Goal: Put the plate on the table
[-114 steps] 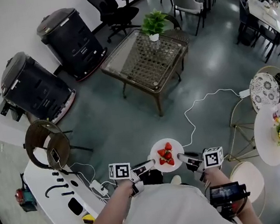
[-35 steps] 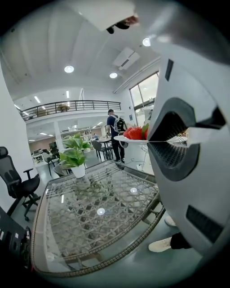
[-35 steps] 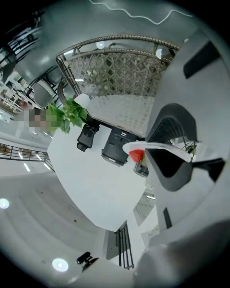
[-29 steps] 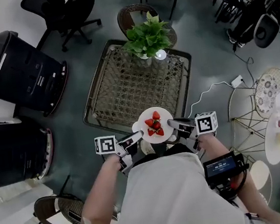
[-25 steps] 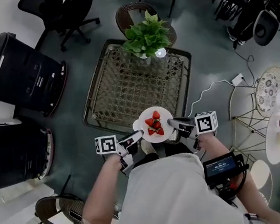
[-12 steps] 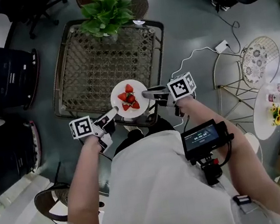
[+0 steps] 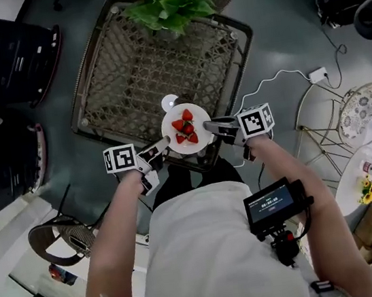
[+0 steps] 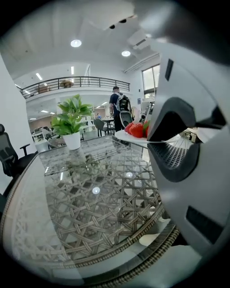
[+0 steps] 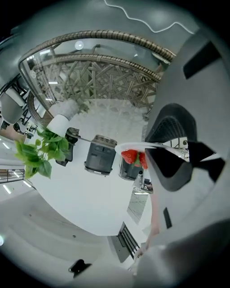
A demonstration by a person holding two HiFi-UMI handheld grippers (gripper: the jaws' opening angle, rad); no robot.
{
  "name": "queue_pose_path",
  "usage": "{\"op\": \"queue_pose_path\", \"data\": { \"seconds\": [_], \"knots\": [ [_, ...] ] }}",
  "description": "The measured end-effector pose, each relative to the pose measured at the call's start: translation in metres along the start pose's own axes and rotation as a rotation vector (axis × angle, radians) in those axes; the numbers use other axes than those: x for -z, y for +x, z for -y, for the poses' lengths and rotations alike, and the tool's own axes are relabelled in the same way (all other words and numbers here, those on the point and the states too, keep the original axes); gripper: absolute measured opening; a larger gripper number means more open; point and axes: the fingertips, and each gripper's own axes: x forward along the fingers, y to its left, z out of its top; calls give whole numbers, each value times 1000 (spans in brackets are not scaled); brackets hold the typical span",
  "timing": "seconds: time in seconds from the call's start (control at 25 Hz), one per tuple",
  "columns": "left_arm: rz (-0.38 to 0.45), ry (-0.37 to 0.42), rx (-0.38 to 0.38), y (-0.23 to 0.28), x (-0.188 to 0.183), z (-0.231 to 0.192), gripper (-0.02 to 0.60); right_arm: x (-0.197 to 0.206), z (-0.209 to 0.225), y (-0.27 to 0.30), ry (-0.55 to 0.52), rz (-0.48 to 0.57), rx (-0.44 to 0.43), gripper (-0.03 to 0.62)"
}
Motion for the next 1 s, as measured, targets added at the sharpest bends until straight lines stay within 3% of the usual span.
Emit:
{"op": "queue_pose_path", "data": {
  "seconds": [0.16, 0.4, 0.6, 1.0],
  "knots": [
    [14, -52, -39, -3, 11, -28, 11, 14, 21, 17, 21, -64, 16, 43],
    [48, -67, -83, -3, 0, -53, 11, 5, 45, 39, -3, -111, 50, 43],
    [82, -60, -125, 5, -25, -61, 11, -19, 59, 45, -16, -129, 108, 43],
    [112, -30, -161, 27, -77, -59, 11, -77, 69, 50, -55, -120, 118, 43]
  ]
}}
